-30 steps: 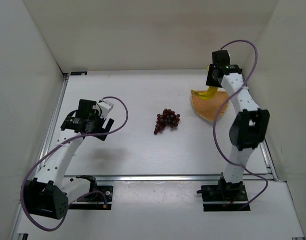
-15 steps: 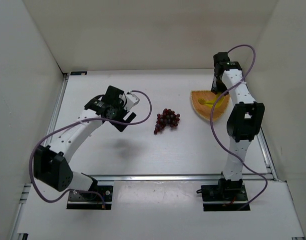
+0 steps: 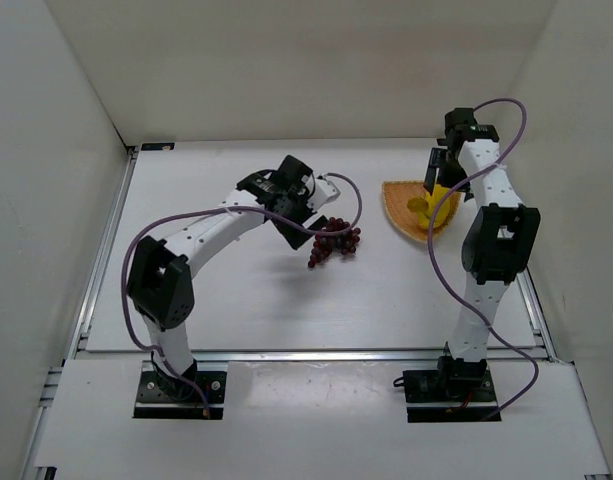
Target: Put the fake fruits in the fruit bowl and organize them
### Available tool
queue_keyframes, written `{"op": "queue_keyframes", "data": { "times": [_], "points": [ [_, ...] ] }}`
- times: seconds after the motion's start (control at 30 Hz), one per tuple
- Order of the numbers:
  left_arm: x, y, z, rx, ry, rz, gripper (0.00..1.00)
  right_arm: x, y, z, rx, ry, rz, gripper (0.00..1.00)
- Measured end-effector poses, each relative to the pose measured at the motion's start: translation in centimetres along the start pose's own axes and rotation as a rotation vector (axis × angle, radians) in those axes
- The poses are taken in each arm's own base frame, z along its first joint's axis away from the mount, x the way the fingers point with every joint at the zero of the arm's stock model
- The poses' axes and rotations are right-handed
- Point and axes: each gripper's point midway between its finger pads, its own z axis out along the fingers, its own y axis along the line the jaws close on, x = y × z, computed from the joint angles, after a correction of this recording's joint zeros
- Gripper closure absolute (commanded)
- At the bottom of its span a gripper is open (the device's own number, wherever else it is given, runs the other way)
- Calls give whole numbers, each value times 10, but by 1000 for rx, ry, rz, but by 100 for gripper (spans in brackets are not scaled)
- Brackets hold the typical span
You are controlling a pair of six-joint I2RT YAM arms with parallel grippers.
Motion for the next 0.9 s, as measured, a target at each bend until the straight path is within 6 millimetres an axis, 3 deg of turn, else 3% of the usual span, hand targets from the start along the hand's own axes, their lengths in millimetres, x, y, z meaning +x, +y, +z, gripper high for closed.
{"op": "queue_keyframes", "data": {
  "times": [0.13, 0.37, 0.5, 0.63, 0.7, 0.73, 0.9],
  "points": [
    [-22, -20, 26, 69, -5, 18, 1, 5, 0, -17, -33, -14, 4, 10],
    [-52, -40, 82, 155, -4, 16, 1, 10, -16, -97, -91, -176, 39, 9],
    [-46, -46, 114, 159, 44, 23, 1, 10, -25, -127, -105, -262, 63, 9],
    [-30, -48, 144, 145, 110, 37, 2, 16, -29, -134, -102, -283, 70, 9],
    [-25, -49, 151, 149, 130, 41, 11, 22, -31, -133, -97, -281, 71, 9],
    [-27, -47, 151, 141, 127, 45, 23, 24, -31, -132, -96, -278, 70, 8],
    [-34, -42, 150, 124, 111, 63, 50, 29, -35, -136, -96, -303, 80, 8]
  ]
}}
